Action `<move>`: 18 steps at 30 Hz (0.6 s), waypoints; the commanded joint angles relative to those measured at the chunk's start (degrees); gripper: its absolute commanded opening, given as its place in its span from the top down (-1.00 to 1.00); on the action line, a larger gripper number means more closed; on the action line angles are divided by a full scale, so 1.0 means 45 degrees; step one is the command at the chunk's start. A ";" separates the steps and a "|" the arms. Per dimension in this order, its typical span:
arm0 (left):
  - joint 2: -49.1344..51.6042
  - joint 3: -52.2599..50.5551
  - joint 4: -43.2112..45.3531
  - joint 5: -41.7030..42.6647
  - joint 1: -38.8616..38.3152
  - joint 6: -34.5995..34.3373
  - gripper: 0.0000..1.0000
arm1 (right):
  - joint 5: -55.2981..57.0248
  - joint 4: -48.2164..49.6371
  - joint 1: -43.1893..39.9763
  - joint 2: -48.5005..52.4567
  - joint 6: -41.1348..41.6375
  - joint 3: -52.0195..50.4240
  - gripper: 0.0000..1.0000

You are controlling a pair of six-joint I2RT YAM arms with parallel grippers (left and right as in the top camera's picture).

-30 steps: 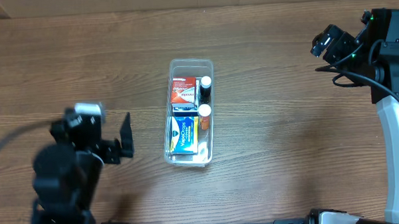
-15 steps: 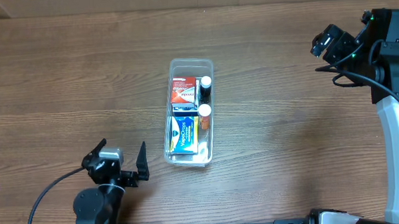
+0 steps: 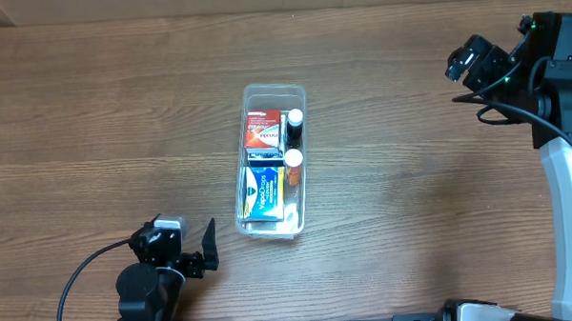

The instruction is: Pack container

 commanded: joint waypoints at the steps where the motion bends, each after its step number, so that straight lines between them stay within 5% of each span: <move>1: -0.0131 -0.0029 0.0019 0.0136 0.0087 -0.0121 -1.00 | -0.0073 0.0058 0.0000 -0.0058 -0.0078 0.0063 -1.00; 10: -0.0131 -0.0029 0.0019 0.0136 0.0087 -0.0121 -1.00 | 0.1574 0.0413 0.0180 -0.1904 -0.0092 -0.0719 -1.00; 18: -0.0131 -0.0029 0.0019 0.0131 0.0087 -0.0121 -1.00 | 0.1792 0.5319 0.0714 -1.0195 -0.2637 -1.0287 -1.00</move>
